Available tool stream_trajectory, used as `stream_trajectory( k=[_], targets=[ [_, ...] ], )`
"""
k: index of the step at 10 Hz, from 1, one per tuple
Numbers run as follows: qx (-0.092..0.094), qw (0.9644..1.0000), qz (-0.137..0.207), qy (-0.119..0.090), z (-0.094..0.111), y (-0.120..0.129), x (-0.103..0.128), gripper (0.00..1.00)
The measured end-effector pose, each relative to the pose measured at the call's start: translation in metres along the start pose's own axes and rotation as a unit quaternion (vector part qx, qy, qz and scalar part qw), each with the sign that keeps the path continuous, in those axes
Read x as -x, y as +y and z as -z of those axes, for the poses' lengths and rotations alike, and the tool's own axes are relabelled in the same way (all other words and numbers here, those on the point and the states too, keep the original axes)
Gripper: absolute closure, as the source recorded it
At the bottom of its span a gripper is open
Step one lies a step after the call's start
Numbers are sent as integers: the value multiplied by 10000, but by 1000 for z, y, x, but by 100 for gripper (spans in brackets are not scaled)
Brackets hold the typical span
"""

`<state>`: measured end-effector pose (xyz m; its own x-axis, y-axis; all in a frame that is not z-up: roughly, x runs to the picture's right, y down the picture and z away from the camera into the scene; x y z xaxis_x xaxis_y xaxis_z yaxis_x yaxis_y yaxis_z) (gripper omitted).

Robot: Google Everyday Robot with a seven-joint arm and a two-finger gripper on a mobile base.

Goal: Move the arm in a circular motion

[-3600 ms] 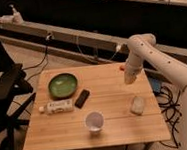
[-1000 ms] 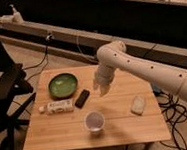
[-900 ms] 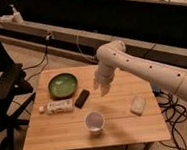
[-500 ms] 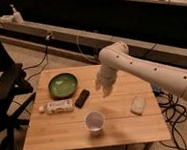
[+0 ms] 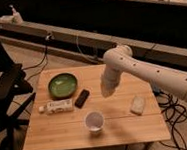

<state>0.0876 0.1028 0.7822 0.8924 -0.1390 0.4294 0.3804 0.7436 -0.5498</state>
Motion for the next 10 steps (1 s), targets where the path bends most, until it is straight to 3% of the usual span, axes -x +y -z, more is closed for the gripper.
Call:
stream_trajectory(
  k=[4,7,8,10],
  targets=[
    [94,9960,-885,51,13,40,-92,100],
    [55,9931,-1151,214,33,23,-147,98],
    [59,9933,-1132,207,38,5,-160,88],
    [77,9943,-1038,220,35,-12,-163,69]
  ],
)
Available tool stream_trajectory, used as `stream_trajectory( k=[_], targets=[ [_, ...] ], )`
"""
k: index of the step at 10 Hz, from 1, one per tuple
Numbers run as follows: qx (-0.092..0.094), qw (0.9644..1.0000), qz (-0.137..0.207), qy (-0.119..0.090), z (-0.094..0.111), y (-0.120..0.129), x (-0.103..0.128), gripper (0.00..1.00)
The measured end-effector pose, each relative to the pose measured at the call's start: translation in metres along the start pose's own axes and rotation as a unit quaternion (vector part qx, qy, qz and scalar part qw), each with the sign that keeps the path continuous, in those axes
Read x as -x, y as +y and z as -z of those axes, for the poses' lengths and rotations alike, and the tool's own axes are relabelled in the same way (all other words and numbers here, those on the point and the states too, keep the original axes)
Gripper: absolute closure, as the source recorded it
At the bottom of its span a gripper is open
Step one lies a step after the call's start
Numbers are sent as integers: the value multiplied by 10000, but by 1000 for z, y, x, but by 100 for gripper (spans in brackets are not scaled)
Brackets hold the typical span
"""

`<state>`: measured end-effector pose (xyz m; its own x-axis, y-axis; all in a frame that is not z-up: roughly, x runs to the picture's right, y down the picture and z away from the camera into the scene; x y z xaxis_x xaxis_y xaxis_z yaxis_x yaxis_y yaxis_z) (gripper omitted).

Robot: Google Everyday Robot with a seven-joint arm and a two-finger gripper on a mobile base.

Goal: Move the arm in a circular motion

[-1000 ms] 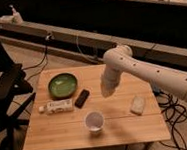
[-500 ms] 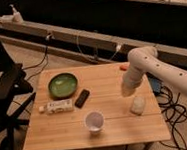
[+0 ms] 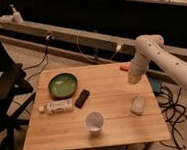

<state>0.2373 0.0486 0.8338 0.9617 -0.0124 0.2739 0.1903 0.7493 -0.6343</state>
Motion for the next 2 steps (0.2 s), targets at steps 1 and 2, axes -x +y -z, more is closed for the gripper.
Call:
stream_trajectory(
  k=[1,2],
  targets=[
    [31,10000,52,25,-2,-1,6,59],
    [27,10000,80,53,-2,1,18,55]
  ],
)
